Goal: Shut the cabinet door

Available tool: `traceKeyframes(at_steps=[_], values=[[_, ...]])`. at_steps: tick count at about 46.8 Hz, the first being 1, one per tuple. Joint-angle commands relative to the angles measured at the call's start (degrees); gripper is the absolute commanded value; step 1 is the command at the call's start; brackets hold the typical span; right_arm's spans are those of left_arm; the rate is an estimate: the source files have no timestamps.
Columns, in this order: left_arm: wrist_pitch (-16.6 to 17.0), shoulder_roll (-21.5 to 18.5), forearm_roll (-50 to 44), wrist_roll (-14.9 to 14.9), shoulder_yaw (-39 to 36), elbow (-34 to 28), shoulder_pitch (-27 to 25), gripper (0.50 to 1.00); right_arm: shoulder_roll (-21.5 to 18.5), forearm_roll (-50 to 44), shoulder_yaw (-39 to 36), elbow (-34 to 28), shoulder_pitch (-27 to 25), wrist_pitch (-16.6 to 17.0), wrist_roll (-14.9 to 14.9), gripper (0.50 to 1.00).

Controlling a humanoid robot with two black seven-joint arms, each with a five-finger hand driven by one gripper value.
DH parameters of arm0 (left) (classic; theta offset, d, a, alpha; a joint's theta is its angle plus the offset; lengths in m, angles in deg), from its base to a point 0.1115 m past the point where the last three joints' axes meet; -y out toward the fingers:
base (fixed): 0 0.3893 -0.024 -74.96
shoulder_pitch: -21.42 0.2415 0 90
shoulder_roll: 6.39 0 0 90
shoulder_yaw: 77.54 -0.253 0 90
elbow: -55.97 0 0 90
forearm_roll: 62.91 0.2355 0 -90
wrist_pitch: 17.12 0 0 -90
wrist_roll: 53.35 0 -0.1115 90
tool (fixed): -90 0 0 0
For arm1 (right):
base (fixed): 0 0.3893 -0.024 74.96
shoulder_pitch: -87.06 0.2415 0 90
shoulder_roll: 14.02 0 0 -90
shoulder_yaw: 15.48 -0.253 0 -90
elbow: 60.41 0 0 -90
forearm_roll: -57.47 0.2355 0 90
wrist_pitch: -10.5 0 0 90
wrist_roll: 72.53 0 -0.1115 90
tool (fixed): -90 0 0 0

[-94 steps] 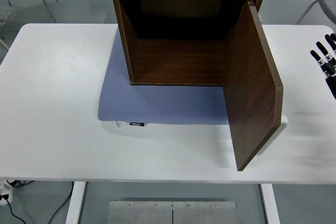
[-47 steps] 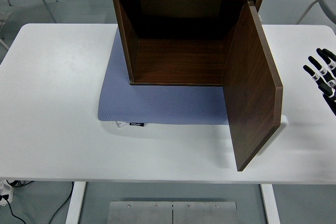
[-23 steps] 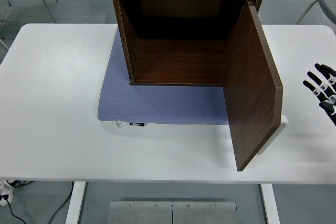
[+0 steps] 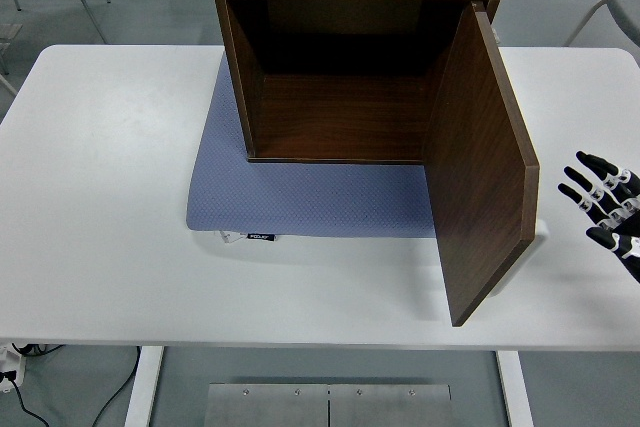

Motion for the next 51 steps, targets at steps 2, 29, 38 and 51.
traceKeyframes(at_steps=[2,29,38,51], values=[[0.1,0.0,0.0,0.0,0.0,0.0,0.0,1.000,0.0,-0.1,0.4,0.2,-0.6,0.0,0.0,1.000],[0.0,0.0,0.0,0.0,0.0,0.0,0.0,1.000,-0.4,-4.1,4.7,5.2,-3.5,0.0,0.1,1.000],[0.0,0.0,0.0,0.0,0.0,0.0,0.0,1.000,-0.9,-5.2,6.3,7.0,-3.5,0.0,0.1,1.000],[0.1,0.0,0.0,0.0,0.0,0.0,0.0,1.000,-2.5,-7.6,8.8,7.6,-3.0,0.0,0.2,1.000]])
